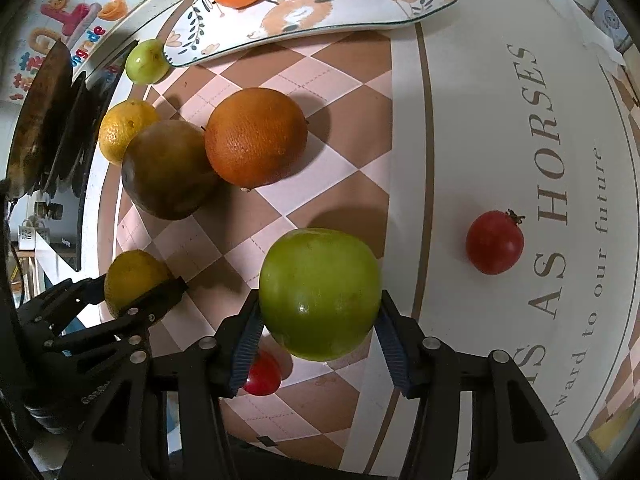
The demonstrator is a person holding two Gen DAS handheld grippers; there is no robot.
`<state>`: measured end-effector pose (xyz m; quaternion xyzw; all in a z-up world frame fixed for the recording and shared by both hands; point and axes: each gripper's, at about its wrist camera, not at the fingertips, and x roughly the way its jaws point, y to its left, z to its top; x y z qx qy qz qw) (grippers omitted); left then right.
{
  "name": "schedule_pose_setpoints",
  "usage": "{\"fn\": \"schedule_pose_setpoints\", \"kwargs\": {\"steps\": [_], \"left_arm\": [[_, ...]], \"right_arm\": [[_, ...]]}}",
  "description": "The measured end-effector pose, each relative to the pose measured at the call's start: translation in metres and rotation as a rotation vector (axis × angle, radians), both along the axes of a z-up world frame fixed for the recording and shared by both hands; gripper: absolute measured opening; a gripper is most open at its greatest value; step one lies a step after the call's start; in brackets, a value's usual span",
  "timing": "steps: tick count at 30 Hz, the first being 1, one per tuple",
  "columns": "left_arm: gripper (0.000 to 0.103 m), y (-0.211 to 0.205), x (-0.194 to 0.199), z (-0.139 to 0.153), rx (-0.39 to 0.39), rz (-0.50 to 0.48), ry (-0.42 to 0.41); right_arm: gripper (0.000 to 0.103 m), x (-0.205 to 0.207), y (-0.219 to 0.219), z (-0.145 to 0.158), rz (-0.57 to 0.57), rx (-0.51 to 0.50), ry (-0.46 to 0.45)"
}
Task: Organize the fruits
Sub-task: 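Carry the yellow citrus and green apple onto the plate and release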
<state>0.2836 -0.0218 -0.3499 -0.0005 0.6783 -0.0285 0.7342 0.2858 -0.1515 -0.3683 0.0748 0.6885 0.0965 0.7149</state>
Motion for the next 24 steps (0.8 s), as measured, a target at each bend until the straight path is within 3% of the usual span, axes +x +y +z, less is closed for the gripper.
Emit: {"fn": "schedule_pose_setpoints", "kwargs": {"steps": [5, 10, 20, 24], "left_arm": [[0.055, 0.004, 0.008, 0.003, 0.002, -0.001, -0.022], [0.055, 0.010, 0.014, -0.002, -0.007, 0.008, -0.004], [0.055, 0.010, 0.018, -0.005, -0.012, 0.015, 0.005], [0.055, 0.017, 0.018, 0.016, -0.050, 0.025, -0.015]], "right_arm": [[0.058, 0.002, 0.001, 0.001, 0.007, 0.002, -0.006], [0.059, 0.013, -0.016, -0.002, -0.072, 0.076, 0.027], [0.059, 0.013, -0.018, -0.003, -0.082, 0.053, 0.024], [0.059, 0.010, -0.013, 0.003, -0.075, 0.041, 0.006]]}}
